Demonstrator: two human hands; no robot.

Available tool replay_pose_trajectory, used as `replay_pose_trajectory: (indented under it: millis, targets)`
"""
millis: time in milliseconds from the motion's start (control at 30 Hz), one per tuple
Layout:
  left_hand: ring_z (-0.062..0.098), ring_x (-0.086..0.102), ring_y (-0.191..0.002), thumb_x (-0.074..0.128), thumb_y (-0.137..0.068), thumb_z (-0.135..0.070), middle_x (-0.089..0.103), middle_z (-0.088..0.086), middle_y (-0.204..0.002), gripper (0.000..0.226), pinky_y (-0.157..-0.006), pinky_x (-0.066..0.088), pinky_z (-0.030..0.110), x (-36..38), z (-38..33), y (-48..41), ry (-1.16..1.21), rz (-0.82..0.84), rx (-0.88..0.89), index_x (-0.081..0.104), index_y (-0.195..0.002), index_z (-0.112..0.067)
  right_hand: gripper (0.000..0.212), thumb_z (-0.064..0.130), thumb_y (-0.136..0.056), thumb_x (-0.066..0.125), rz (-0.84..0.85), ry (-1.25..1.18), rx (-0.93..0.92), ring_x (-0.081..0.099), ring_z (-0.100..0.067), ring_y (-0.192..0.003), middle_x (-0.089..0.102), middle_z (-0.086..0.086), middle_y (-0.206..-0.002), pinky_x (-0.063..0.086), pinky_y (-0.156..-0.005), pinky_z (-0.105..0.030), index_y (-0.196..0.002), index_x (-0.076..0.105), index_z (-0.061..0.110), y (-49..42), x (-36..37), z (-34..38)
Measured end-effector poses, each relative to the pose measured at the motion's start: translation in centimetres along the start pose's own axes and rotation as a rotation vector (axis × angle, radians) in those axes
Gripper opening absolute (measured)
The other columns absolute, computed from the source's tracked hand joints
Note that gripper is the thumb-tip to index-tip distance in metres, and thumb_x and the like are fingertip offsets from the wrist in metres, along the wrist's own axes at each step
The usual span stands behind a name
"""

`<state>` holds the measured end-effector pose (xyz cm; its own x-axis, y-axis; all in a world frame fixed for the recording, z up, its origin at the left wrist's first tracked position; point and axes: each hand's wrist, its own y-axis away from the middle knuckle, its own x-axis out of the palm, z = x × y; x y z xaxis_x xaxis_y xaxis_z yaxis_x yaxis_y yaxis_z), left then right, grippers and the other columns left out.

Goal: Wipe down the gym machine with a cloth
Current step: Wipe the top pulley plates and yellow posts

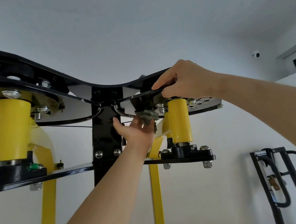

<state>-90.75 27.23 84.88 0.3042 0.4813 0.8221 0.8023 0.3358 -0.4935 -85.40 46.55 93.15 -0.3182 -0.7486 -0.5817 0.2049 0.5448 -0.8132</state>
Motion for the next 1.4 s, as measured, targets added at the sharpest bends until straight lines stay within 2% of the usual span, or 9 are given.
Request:
replay_pose_trajectory:
  millis: [133, 300, 500, 700, 767, 867, 1067, 1233, 1400]
  targets:
    - [0.032, 0.061, -0.123, 0.041, -0.081, -0.087, 0.065, 0.016, -0.133, 0.094, -0.112, 0.044, 0.042, 0.8, 1.1, -0.7, 0.054, -0.069, -0.049, 0.066, -0.12, -0.006, 0.034, 0.011, -0.089, 0.065, 0.006, 0.021, -0.016, 0.059, 0.014, -0.063, 0.071, 0.017, -0.097, 0.04, -0.057, 0.001, -0.116, 0.075, 0.029, -0.1, 0.0, -0.3]
    - [0.035, 0.064, -0.118, 0.046, -0.077, -0.088, 0.065, 0.016, -0.129, 0.097, -0.109, 0.047, 0.045, 1.2, 1.3, -0.6, 0.054, -0.117, -0.055, 0.062, -0.131, -0.009, 0.035, 0.012, -0.089, 0.067, 0.008, 0.024, -0.003, 0.062, 0.014, -0.081, 0.073, 0.014, -0.106, 0.04, -0.062, 0.003, -0.115, 0.075, 0.033, -0.4, 0.0, -0.6]
    - [0.034, 0.062, -0.122, 0.047, -0.089, -0.073, 0.061, 0.022, -0.135, 0.086, -0.102, 0.053, 0.046, 2.6, -1.0, 4.0, 0.08, -0.09, 0.035, 0.064, -0.125, 0.004, 0.034, 0.011, -0.088, 0.067, -0.011, 0.008, -0.024, 0.061, 0.02, -0.086, 0.073, 0.018, -0.103, 0.041, -0.069, 0.004, -0.113, 0.076, 0.032, -0.5, 0.2, -0.8]
    - [0.039, 0.058, -0.121, 0.049, -0.093, -0.066, 0.057, 0.029, -0.129, 0.084, -0.11, 0.047, 0.047, 3.8, -3.5, 8.0, 0.089, 0.019, 0.013, 0.061, -0.121, 0.013, 0.035, 0.011, -0.088, 0.067, -0.02, 0.028, -0.031, 0.063, 0.013, -0.092, 0.074, 0.018, -0.107, 0.045, -0.072, 0.002, -0.111, 0.076, 0.036, -0.7, 0.4, -0.8]
    - [0.038, 0.058, -0.12, 0.049, -0.093, -0.064, 0.057, 0.029, -0.129, 0.084, -0.11, 0.047, 0.045, 3.8, -4.1, 8.9, 0.074, 0.05, 0.026, 0.061, -0.123, 0.013, 0.035, 0.012, -0.087, 0.067, -0.024, 0.048, -0.025, 0.066, 0.008, -0.094, 0.074, 0.019, -0.106, 0.052, -0.08, -0.008, -0.11, 0.076, 0.037, -0.5, 0.5, -0.5]
    - [0.033, 0.06, -0.12, 0.05, -0.092, -0.061, 0.058, 0.025, -0.13, 0.079, -0.107, 0.049, 0.042, 3.6, -5.4, 9.4, 0.045, 0.06, 0.091, 0.064, -0.123, 0.011, 0.034, 0.014, -0.086, 0.066, -0.051, 0.095, -0.011, 0.068, -0.002, -0.089, 0.073, 0.024, -0.093, 0.058, -0.084, -0.032, -0.105, 0.075, 0.041, 0.1, 1.0, -0.1]
    - [0.027, 0.059, -0.119, 0.048, -0.094, -0.057, 0.057, 0.021, -0.13, 0.073, -0.108, 0.048, 0.037, 3.5, -6.7, 8.9, 0.02, -0.019, 0.172, 0.062, -0.126, 0.007, 0.028, 0.02, -0.083, 0.066, -0.062, 0.161, -0.01, 0.066, -0.005, -0.086, 0.072, 0.023, -0.089, 0.057, -0.08, -0.039, -0.102, 0.071, 0.041, 0.5, 1.3, 0.6]
    - [0.027, 0.06, -0.117, 0.05, -0.096, -0.052, 0.059, 0.015, -0.131, 0.058, -0.109, 0.047, 0.042, 4.3, -4.5, 8.7, 0.036, -0.063, 0.196, 0.065, -0.127, -0.006, 0.028, 0.023, -0.077, 0.069, -0.012, 0.195, -0.037, 0.065, -0.007, -0.086, 0.071, 0.019, -0.088, 0.057, -0.079, -0.044, -0.101, 0.068, 0.038, 0.8, 1.0, 0.8]
    - [0.029, 0.06, -0.118, 0.05, -0.097, -0.05, 0.059, 0.015, -0.129, 0.055, -0.104, 0.05, 0.041, 5.7, -2.2, 9.7, -0.014, -0.009, 0.15, 0.064, -0.129, -0.008, 0.032, 0.024, -0.076, 0.07, -0.026, 0.201, -0.041, 0.063, -0.004, -0.087, 0.069, 0.021, -0.089, 0.056, -0.077, -0.038, -0.103, 0.066, 0.04, 0.8, 0.8, 0.4]
